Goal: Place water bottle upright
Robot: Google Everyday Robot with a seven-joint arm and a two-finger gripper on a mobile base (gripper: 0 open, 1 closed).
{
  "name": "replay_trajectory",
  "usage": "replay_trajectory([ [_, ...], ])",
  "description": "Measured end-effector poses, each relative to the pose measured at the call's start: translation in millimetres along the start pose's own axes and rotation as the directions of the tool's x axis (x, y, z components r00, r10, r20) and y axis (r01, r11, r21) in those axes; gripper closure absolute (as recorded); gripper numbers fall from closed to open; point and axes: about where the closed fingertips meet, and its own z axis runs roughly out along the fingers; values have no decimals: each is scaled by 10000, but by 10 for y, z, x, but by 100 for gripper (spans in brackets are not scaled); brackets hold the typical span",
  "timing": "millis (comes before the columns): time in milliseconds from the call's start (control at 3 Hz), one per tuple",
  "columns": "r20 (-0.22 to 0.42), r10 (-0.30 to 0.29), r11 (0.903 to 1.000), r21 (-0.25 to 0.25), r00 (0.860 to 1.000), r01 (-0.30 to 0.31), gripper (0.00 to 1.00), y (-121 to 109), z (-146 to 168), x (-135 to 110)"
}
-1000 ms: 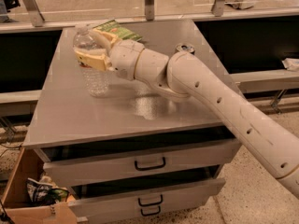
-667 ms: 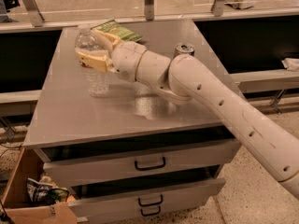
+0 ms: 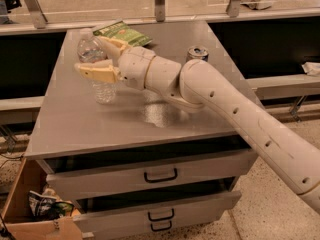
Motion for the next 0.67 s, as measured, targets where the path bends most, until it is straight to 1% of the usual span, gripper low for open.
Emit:
replay_trajectory([
  [333, -169, 181, 9996, 228, 9997, -177, 0, 40, -135, 81],
  [667, -905, 172, 9997, 215, 9957, -153, 0, 59, -259, 101],
])
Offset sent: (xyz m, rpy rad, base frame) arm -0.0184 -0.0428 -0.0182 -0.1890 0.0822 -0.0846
